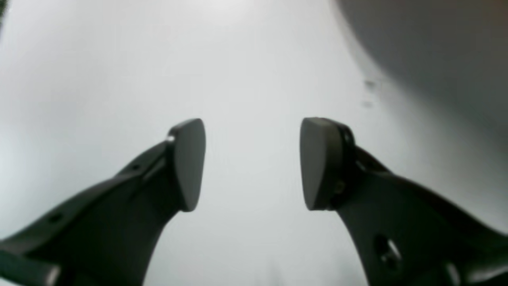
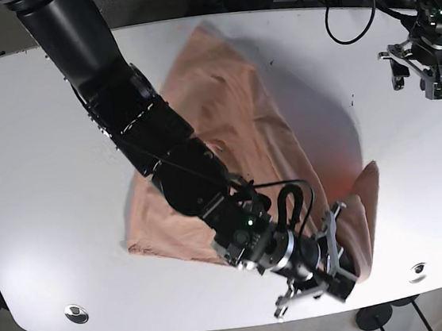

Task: Fold the T-shirt properly
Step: 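Grasp the peach shirt's middle with the right gripper, then lift the peach shirt high with the right gripper and grasp it with the left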

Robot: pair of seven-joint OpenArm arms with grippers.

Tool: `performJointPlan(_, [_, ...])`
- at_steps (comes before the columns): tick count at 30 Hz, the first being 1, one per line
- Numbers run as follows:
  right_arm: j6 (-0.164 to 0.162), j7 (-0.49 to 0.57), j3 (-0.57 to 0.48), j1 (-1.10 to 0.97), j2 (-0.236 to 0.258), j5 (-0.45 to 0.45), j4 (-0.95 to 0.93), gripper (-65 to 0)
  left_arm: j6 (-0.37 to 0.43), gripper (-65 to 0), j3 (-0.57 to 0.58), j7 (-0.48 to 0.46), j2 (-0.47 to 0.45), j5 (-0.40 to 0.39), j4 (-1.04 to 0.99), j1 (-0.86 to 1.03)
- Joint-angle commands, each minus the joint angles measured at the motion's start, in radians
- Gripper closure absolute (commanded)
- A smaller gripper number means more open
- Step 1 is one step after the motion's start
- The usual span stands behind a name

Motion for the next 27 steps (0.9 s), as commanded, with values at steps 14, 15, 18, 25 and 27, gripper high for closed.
performJointPlan(14, [-0.003,-0.095,0.243,0.356,-0.014,0.010,0.122,-1.9,0.002,-38.5,0.088,-0.022,0.082,-0.004,0.120,-0.048])
performJointPlan(15, [-0.005,-0.095,0.241,0.352,-0.014,0.010,0.122,-1.9,0.049,-44.9,0.121,-0.022,0.079,-0.004,0.123,-0.066])
performJointPlan(18, [-0.005,-0.121,0.243,0.329,-0.014,0.010,0.135,-1.9,0.144,-50.7,0.163,-0.022,0.078,-0.004,0.125,-0.100])
performJointPlan(25, [0.001,-0.123,0.243,0.263,-0.014,0.010,0.136,-1.9,0.149,-50.7,0.308,-0.023,0.018,-0.004,0.125,-0.119])
performJointPlan(27, [0.001,-0.123,0.243,0.257,-0.014,0.010,0.136,-1.9,0.147,-50.7,0.376,-0.029,0.018,-0.004,0.125,-0.119])
